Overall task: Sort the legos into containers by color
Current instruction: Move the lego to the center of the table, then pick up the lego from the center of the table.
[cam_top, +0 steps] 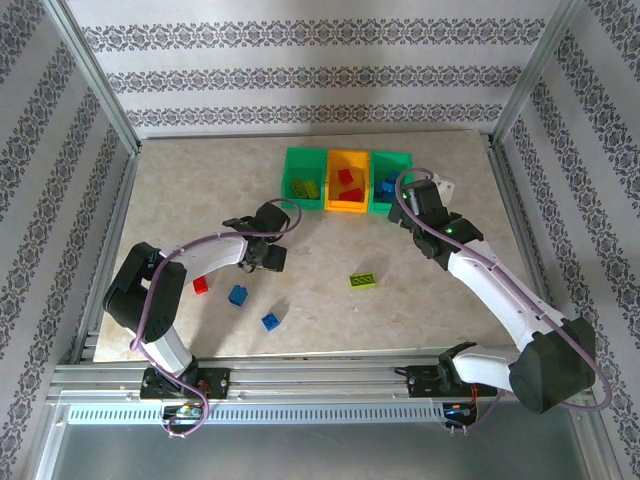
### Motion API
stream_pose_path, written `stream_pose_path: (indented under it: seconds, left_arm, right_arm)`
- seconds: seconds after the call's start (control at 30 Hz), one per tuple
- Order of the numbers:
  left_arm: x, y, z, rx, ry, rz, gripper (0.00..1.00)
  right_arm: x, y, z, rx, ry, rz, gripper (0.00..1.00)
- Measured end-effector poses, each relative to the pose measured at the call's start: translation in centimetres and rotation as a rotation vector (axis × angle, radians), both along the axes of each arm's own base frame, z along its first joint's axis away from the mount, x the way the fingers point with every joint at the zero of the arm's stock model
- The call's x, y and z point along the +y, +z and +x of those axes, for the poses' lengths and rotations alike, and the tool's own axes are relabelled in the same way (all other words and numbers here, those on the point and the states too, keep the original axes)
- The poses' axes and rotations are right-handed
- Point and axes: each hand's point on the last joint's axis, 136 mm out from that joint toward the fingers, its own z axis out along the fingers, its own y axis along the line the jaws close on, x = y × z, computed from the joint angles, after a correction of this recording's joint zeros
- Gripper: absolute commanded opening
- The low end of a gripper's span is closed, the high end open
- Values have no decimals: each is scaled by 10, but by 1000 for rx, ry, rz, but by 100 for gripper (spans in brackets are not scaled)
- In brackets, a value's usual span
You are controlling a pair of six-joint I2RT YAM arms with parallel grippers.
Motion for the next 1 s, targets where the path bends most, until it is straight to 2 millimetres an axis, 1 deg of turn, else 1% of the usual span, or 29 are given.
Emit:
stream_pose_path:
  seconds: [0.1,0.13,0.23,0.37,0.47,0.53,0.63,0.77,0.87,1.0]
  left_arm:
    - [-1,0,2,1,0,-21,84]
    - [-2,0,2,7,-6,-31,86]
    - [-9,1,0,24,-45,-65,89]
    - [-21,15,8,15,-123,-104,91]
    - [-21,25,16,-5,-159,-91,93]
    - [-19,27,21,-11,-171,-77,94]
    - [-12,21,21,7,-193,-48,92]
    - [-8,6,15,63,-233,-13,91]
    - [-7,-4,11,96,-248,4,89]
    - [-6,-8,9,111,-251,7,86]
  right_arm:
    - [0,0,0,0,0,0,98]
    - [0,-1,0,1,-1,1,98]
    - [0,-4,-1,7,-2,0,98]
    - [0,-6,-2,12,-4,5,98]
    - [0,-6,-2,11,-5,7,98]
    - [0,-6,-2,11,-8,12,98]
    - [2,-6,-3,13,-5,18,98]
    - [2,-6,-5,15,-7,19,98]
    - [0,-1,-8,2,-7,25,98]
    - [-1,5,-10,-15,-9,33,98]
